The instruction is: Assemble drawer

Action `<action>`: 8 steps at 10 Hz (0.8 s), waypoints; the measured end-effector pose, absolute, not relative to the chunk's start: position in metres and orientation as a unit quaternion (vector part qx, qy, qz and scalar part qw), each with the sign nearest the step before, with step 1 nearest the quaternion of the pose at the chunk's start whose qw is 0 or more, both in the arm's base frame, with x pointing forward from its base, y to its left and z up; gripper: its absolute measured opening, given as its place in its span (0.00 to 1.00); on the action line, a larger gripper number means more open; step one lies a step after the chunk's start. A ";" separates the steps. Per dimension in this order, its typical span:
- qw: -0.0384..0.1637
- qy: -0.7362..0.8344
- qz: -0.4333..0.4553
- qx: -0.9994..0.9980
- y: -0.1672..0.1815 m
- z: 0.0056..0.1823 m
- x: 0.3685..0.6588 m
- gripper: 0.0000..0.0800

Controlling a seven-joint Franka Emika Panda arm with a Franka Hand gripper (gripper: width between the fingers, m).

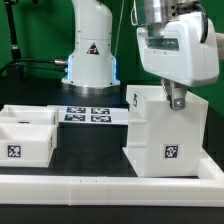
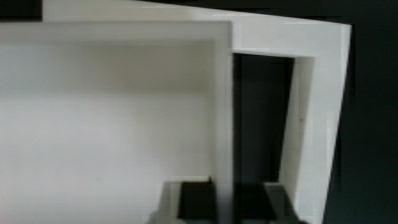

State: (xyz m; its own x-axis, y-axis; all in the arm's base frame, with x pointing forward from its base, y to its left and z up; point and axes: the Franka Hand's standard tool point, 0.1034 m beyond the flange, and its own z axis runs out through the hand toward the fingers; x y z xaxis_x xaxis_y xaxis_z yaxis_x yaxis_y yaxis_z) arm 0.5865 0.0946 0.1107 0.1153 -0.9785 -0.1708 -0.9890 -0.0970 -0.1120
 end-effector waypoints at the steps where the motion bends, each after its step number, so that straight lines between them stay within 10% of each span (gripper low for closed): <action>1: 0.099 0.664 0.026 -0.741 0.095 0.111 0.586 0.05; 8: 0.122 0.681 0.014 -0.722 0.092 0.114 0.638 0.05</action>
Offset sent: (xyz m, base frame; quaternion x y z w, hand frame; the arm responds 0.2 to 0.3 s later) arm 0.0370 -0.0005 0.0048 0.0153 -0.0013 0.0556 0.9983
